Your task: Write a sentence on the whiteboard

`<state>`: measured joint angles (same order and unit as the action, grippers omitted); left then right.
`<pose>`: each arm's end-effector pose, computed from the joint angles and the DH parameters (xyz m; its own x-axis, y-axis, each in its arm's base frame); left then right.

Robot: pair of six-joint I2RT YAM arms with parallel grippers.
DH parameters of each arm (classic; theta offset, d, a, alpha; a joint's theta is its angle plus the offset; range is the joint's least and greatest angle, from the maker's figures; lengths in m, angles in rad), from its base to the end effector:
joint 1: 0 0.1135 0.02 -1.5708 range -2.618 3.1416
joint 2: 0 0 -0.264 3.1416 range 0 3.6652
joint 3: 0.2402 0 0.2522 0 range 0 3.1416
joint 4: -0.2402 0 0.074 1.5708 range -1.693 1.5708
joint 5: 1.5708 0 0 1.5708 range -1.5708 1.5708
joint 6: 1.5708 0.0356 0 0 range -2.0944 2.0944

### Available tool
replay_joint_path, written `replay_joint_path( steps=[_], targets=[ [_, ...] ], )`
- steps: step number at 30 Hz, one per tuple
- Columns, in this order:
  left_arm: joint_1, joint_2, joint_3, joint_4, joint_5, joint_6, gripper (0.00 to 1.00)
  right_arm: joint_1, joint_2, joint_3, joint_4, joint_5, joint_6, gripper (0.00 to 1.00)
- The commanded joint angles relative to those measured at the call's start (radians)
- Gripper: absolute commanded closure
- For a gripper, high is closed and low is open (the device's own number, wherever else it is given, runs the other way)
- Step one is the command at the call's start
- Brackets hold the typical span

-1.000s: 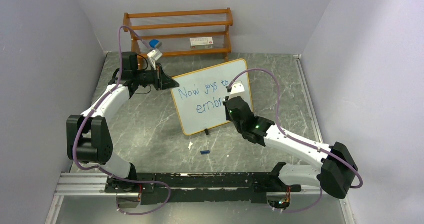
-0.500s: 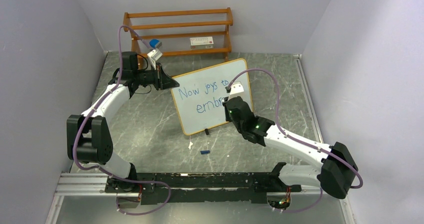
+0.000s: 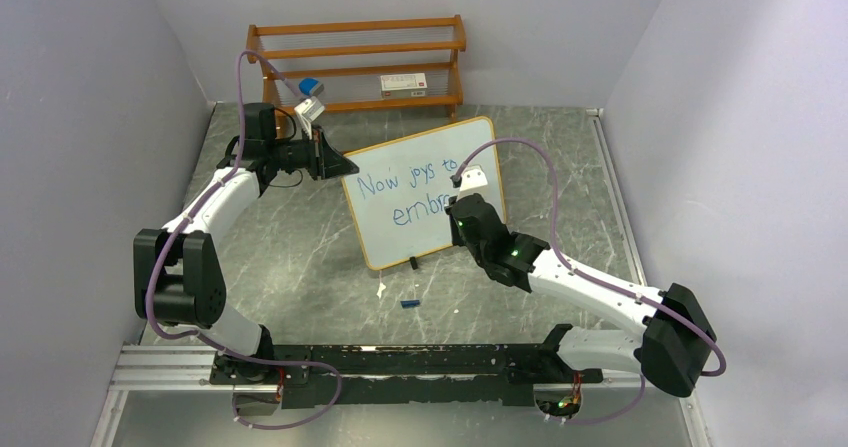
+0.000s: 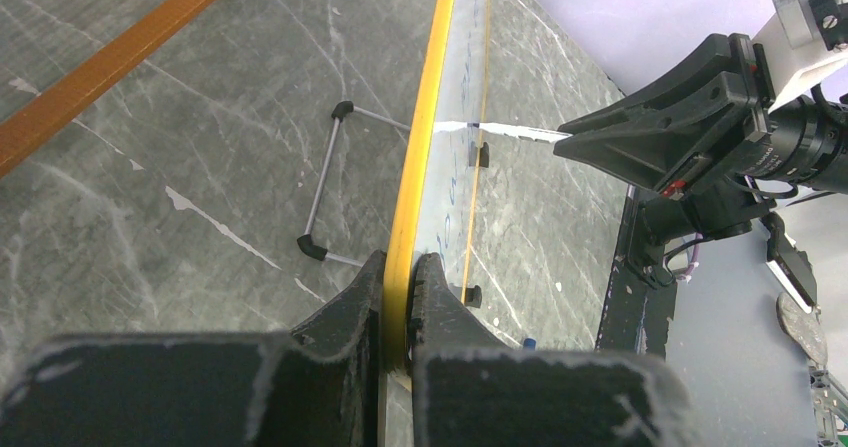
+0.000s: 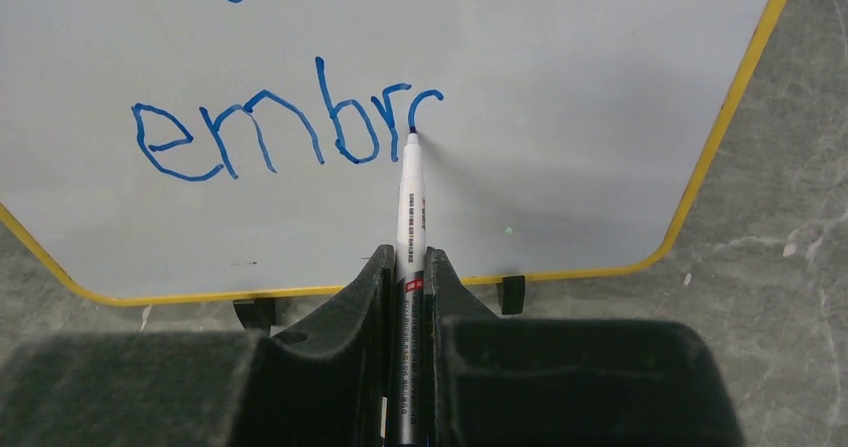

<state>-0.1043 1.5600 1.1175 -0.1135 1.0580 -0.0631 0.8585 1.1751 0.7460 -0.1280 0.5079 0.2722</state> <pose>0.3368 -0.0664 0.2785 -0.5735 0.0289 -0.8187 0.7525 0.4135 -0.5125 0.1799 0.1818 0.2542 -0.4381 -0.1479 -0.8867 -0.2842 0.9586 -0.0195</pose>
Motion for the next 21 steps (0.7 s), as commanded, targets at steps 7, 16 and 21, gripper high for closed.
replay_joint_path(
  steps=[7, 16, 21],
  targets=[
    [-0.054, 0.078, -0.053, -0.115, -0.226, 0.160, 0.95, -0.007, -0.005, -0.007, -0.052, 0.025, 0.008, 1.00],
    [-0.054, 0.078, -0.053, -0.116, -0.226, 0.159, 0.95, -0.013, -0.016, -0.012, -0.051, 0.045, 0.006, 1.00],
    [-0.054, 0.078, -0.054, -0.115, -0.224, 0.160, 0.95, -0.018, -0.021, -0.017, -0.033, 0.058, 0.003, 1.00]
  ],
)
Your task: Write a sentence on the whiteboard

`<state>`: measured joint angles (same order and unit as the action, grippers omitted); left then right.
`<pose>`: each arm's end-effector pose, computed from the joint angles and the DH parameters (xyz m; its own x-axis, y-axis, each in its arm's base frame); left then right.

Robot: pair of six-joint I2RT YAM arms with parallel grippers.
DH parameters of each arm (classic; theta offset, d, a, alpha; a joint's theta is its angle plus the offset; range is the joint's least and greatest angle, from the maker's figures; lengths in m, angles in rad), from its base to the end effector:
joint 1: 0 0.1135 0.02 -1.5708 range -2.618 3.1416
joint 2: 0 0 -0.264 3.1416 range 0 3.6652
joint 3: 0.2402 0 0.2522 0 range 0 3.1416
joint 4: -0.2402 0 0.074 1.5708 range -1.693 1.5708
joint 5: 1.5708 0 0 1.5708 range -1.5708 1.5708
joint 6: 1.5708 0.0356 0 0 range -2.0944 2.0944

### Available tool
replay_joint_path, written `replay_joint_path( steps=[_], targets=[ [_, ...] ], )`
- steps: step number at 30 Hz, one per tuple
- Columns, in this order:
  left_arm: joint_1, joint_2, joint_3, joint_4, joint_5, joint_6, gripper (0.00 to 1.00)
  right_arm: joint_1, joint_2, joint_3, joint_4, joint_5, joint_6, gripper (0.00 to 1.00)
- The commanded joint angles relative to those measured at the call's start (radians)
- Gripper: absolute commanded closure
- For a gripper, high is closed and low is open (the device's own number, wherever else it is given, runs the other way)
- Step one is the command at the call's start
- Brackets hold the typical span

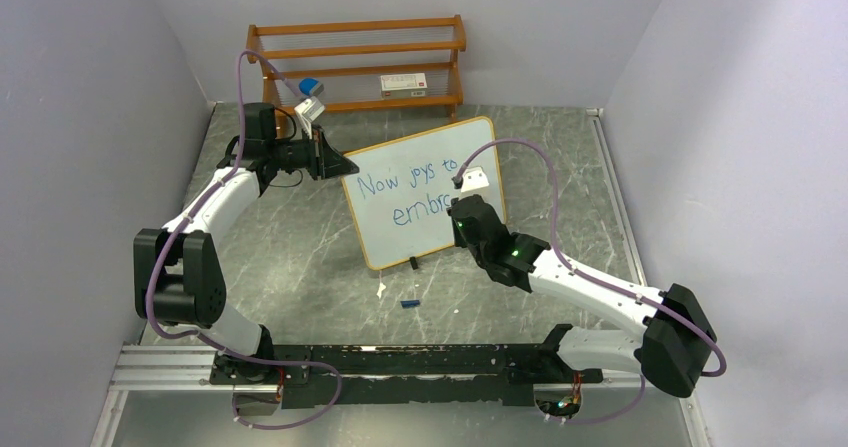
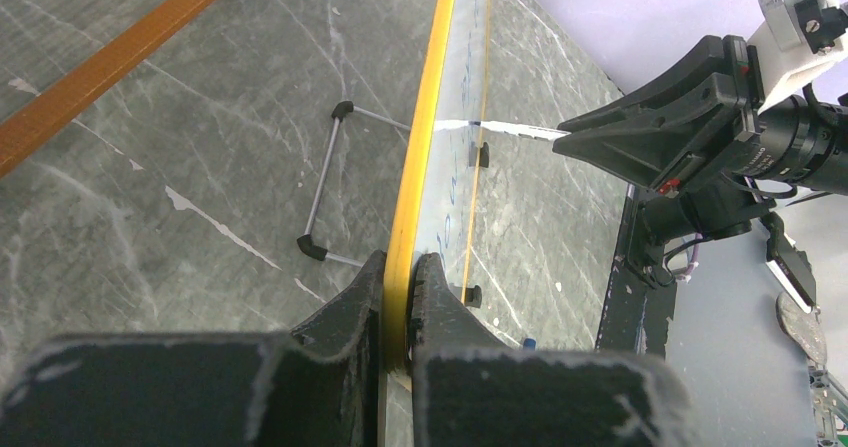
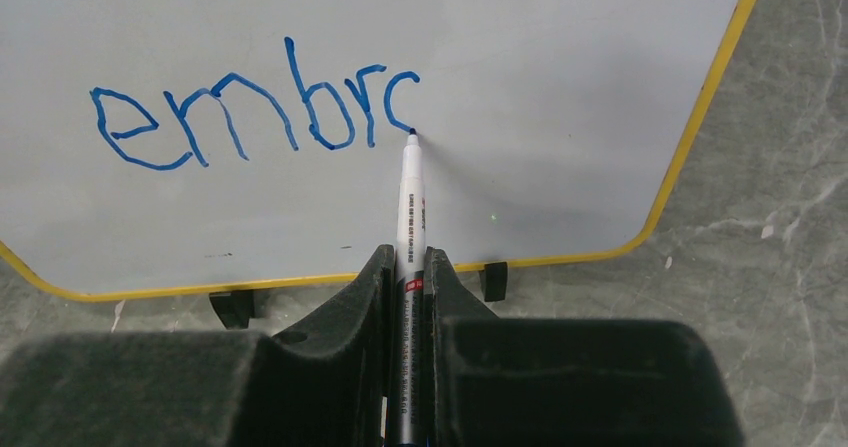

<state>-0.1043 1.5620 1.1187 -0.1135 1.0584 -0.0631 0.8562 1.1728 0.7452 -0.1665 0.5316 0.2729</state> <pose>0.3372 -0.0665 0.2783 -0.5742 0.0290 -0.8182 0.7522 0.4132 -0.5132 0.1789 0.1787 0.2513 -0.4545 -0.1694 -0.8745 -0.2631 0.9635 -0.0499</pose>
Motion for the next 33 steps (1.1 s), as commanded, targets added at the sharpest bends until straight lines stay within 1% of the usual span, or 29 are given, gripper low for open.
replay_joint_path(
  steps=[1, 16, 33],
  targets=[
    [-0.054, 0.076, -0.054, -0.116, -0.227, 0.160, 0.95, -0.016, -0.019, -0.017, 0.010, 0.037, 0.001, 1.00],
    [-0.054, 0.077, -0.053, -0.120, -0.226, 0.163, 0.95, -0.024, -0.004, 0.000, 0.111, 0.036, -0.036, 1.00],
    [-0.054, 0.078, -0.053, -0.119, -0.229, 0.162, 0.95, -0.025, 0.001, 0.007, 0.103, 0.035, -0.036, 1.00]
  ],
)
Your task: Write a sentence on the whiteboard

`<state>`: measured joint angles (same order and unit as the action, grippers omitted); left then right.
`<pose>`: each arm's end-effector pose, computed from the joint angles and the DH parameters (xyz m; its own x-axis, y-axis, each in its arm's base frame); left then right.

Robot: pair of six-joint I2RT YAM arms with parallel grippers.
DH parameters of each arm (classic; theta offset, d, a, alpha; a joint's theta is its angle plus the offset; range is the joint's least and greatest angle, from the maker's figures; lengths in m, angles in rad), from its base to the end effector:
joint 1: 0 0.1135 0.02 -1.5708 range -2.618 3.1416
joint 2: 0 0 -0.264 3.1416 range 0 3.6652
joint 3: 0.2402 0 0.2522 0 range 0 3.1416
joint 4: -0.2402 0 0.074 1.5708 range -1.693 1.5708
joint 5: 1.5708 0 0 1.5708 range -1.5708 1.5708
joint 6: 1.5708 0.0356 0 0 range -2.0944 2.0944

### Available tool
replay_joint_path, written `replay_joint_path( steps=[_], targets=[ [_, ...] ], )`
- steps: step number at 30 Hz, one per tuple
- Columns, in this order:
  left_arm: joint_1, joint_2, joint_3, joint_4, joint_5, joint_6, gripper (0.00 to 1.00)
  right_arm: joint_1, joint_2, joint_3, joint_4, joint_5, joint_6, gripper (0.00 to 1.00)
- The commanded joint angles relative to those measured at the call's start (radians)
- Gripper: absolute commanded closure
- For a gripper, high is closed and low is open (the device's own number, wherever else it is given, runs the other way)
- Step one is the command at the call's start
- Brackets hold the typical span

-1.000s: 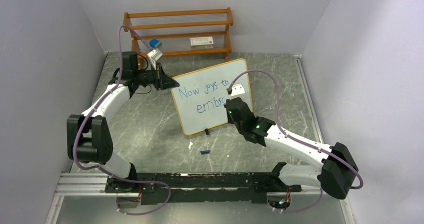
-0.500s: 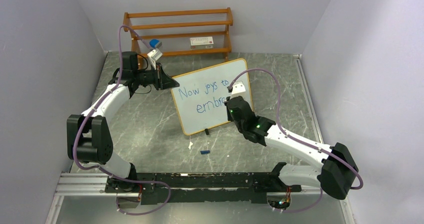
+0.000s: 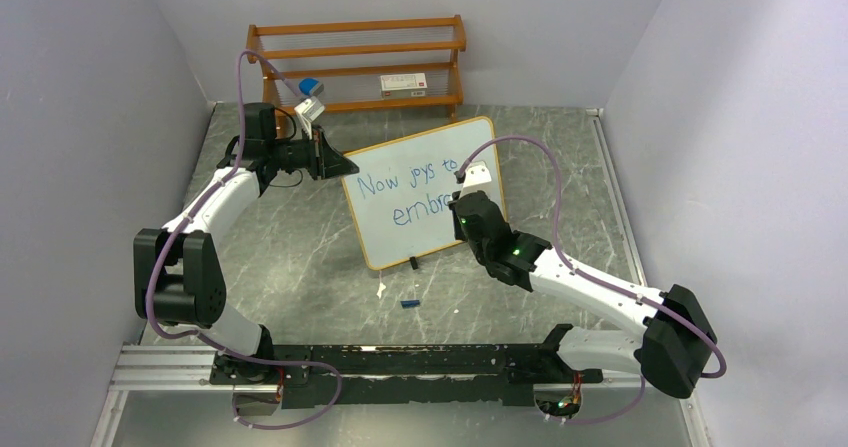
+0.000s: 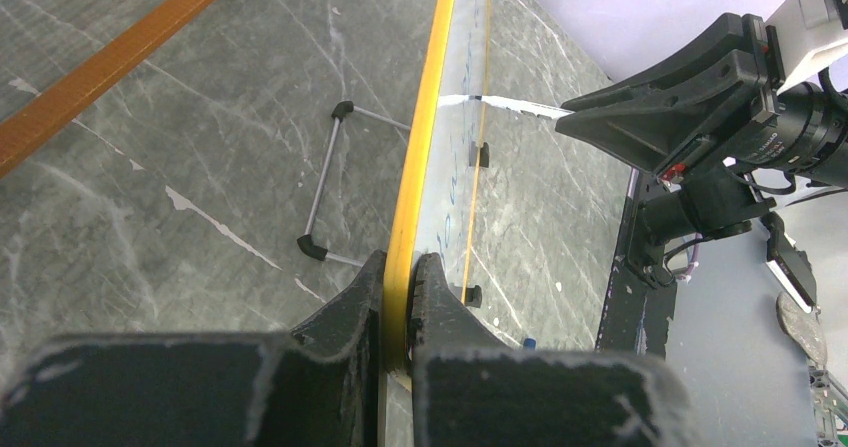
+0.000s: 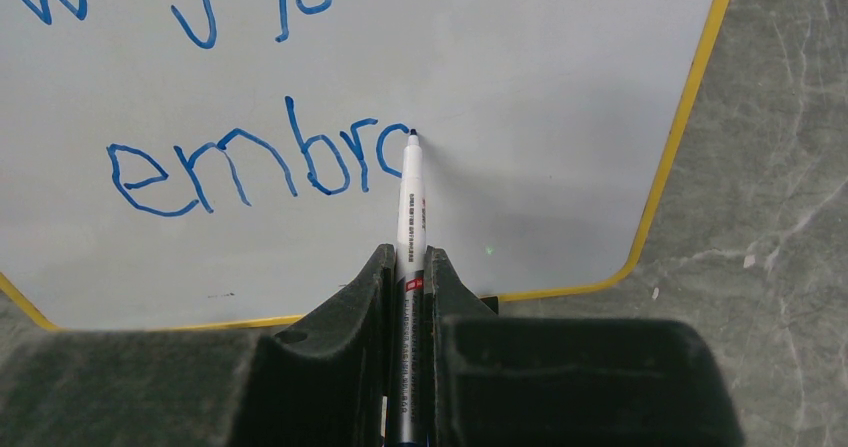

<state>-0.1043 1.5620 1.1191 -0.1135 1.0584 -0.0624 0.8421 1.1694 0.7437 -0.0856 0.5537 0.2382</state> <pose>0.3373 -0.0665 0.2784 -0.5733 0.0293 -0.8188 0.7528 0.4132 -0.5124 0.1842 0.1783 0.2590 -0.3943 -0.1404 -0.9082 -0.2430 0.9690 -0.0443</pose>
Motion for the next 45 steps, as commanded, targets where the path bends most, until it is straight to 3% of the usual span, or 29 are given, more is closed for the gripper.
replay_joint_path(
  steps=[1, 19, 45],
  targets=[
    [-0.053, 0.079, -0.053, -0.120, -0.230, 0.161, 0.95, -0.011, 0.004, 0.008, 0.019, 0.011, 0.002, 1.00],
    [-0.054, 0.082, -0.050, -0.123, -0.231, 0.164, 0.95, -0.018, -0.024, -0.039, -0.065, 0.006, 0.059, 1.00],
    [-0.053, 0.079, -0.049, -0.128, -0.240, 0.167, 0.95, -0.031, -0.082, -0.046, -0.041, 0.026, 0.025, 1.00]
  ],
)
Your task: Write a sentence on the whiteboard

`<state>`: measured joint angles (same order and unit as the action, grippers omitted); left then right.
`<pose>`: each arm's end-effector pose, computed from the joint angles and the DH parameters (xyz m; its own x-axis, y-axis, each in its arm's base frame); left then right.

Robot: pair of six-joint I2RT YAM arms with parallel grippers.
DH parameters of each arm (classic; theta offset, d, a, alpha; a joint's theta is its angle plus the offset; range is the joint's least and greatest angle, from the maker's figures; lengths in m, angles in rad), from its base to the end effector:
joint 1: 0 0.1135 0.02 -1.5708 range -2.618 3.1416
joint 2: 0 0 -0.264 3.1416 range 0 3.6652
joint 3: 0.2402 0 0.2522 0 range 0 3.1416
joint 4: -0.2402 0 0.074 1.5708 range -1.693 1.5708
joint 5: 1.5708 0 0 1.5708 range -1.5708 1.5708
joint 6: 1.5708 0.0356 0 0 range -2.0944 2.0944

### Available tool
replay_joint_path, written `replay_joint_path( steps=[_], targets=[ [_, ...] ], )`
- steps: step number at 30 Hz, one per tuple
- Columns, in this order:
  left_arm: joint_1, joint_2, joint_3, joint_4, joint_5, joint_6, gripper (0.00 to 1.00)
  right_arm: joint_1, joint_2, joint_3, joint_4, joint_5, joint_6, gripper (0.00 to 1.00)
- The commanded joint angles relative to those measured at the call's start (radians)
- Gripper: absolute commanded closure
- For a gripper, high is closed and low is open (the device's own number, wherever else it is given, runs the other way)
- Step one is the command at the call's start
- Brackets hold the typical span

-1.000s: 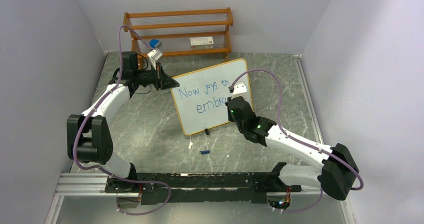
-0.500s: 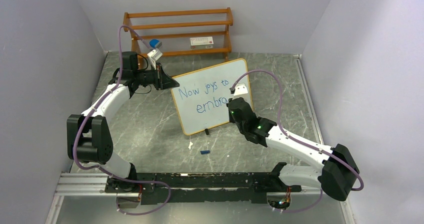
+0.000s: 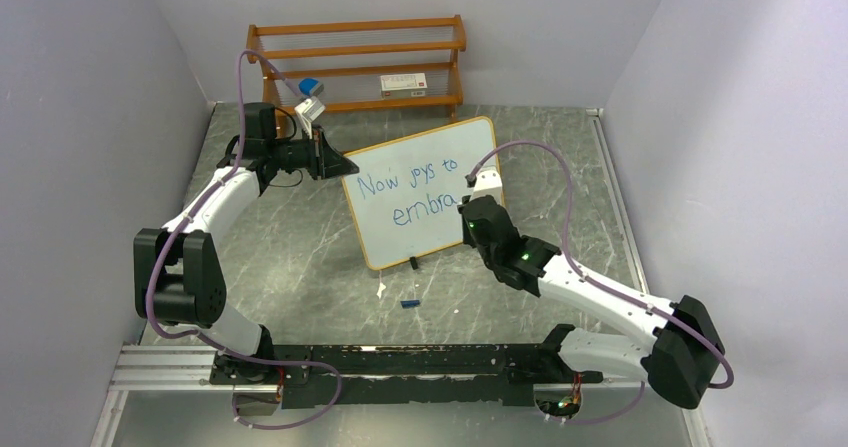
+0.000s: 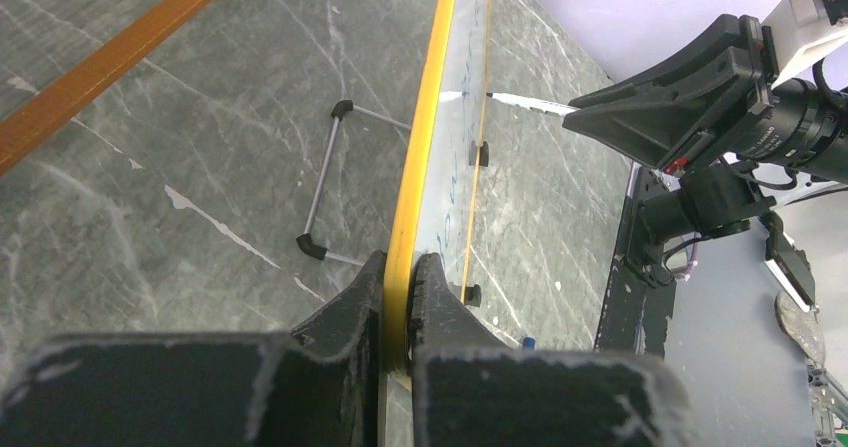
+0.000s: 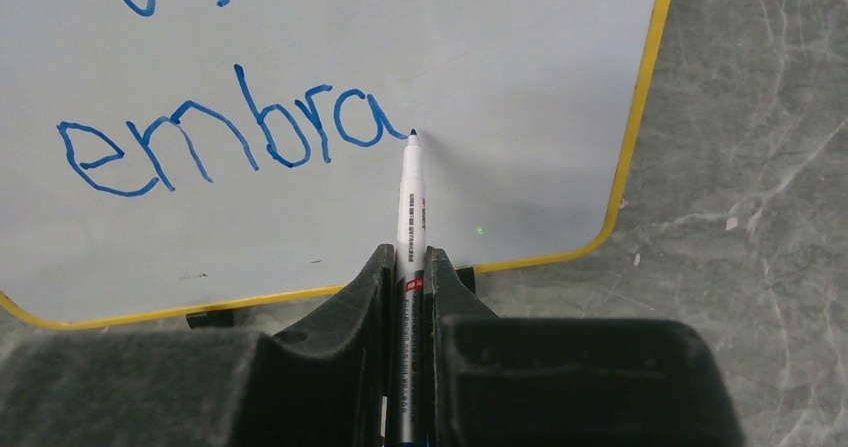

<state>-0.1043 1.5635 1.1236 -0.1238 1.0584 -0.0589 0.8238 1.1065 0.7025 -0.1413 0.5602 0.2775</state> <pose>0.3375 -0.0665 0.2786 -0.5766 0.0313 -0.8164 0.7511 0.4135 -0.5146 0.1767 0.1630 0.2544 -0.4246 -0.1170 -0.8978 -0.2044 0.9784 -0.0308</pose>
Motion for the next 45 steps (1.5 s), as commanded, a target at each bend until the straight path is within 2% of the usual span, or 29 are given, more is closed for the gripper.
replay_joint_path(
  steps=[1, 11, 30, 45],
  targets=[
    [-0.054, 0.076, -0.054, -0.117, -0.240, 0.163, 0.95, -0.016, -0.020, -0.005, 0.017, 0.019, -0.017, 1.00],
    [-0.054, 0.077, -0.054, -0.118, -0.241, 0.163, 0.95, -0.060, -0.026, -0.011, 0.053, -0.022, -0.030, 1.00],
    [-0.053, 0.079, -0.053, -0.118, -0.245, 0.163, 0.95, -0.069, -0.013, -0.010, 0.070, -0.079, -0.047, 1.00],
    [-0.054, 0.077, -0.053, -0.119, -0.246, 0.165, 0.95, -0.071, -0.017, -0.015, 0.102, -0.057, -0.043, 1.00]
  ],
)
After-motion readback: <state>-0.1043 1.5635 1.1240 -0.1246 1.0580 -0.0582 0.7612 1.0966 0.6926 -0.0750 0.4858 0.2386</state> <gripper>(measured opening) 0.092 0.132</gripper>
